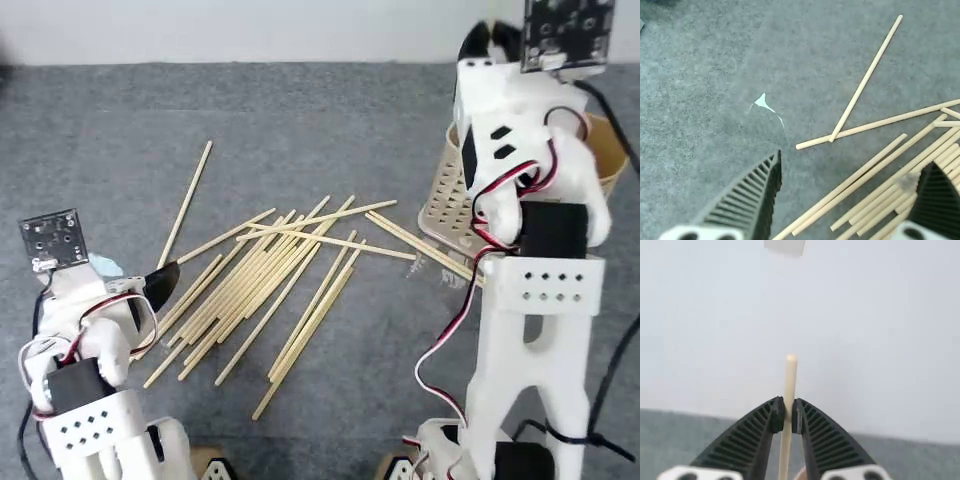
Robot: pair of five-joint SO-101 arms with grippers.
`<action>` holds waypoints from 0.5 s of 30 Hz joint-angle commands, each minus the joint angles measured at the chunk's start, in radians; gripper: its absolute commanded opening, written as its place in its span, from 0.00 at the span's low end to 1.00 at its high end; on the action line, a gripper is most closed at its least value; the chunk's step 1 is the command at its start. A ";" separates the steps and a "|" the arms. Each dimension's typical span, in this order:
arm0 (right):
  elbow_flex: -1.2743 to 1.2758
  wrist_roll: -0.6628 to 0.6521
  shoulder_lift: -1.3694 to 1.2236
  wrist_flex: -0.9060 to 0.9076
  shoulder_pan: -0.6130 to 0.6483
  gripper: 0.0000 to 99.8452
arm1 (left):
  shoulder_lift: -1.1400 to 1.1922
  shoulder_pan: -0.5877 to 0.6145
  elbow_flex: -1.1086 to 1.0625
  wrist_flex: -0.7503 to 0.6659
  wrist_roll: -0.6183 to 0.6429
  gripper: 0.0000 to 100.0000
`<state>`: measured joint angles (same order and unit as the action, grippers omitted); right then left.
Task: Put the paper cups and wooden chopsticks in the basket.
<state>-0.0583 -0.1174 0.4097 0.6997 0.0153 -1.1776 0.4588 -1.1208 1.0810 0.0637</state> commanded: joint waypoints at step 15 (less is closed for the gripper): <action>-0.048 -0.084 0.001 -0.269 -0.042 0.01 | -0.012 0.000 0.018 -0.021 -0.009 0.40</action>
<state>-0.0583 -0.1573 0.4097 0.4480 -0.0153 -1.1776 0.4588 -1.1208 1.0810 0.0637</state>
